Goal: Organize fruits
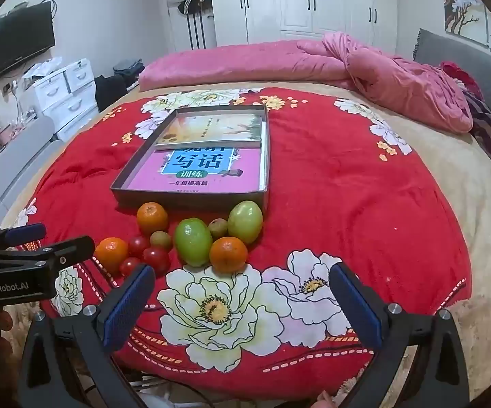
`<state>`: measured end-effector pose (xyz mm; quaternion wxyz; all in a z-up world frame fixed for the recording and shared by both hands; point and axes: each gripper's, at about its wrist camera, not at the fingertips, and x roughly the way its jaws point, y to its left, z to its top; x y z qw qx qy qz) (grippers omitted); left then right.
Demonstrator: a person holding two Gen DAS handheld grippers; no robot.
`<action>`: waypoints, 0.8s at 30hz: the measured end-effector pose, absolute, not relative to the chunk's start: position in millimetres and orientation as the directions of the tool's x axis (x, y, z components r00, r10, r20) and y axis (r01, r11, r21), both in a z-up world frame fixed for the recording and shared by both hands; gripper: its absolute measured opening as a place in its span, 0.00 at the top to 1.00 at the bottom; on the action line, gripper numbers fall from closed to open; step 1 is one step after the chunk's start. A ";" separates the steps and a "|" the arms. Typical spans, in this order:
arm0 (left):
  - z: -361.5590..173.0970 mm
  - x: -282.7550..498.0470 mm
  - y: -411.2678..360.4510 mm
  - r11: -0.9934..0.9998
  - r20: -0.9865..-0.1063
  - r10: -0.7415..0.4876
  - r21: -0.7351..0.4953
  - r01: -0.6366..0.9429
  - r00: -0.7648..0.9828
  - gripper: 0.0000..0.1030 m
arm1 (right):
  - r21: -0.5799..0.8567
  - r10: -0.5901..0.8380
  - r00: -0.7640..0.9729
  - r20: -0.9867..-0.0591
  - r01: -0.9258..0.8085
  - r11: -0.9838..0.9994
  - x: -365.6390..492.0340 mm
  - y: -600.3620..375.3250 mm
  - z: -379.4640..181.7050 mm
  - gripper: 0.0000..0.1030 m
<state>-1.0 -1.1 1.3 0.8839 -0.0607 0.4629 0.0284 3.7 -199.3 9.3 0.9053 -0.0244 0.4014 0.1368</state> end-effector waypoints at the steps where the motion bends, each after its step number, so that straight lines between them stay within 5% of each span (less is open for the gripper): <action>1: 1.8 -1.3 -1.9 0.991 -0.819 -0.009 -0.082 -0.102 0.573 0.01 | 0.068 0.230 0.643 -0.731 -0.267 0.961 3.6 -199.8 9.9 0.00; 24: 6.9 -4.9 -4.0 0.992 -0.815 -0.031 -0.094 -0.079 0.579 0.01 | 0.052 0.218 0.659 -0.720 -0.262 0.964 2.6 -201.1 13.7 0.00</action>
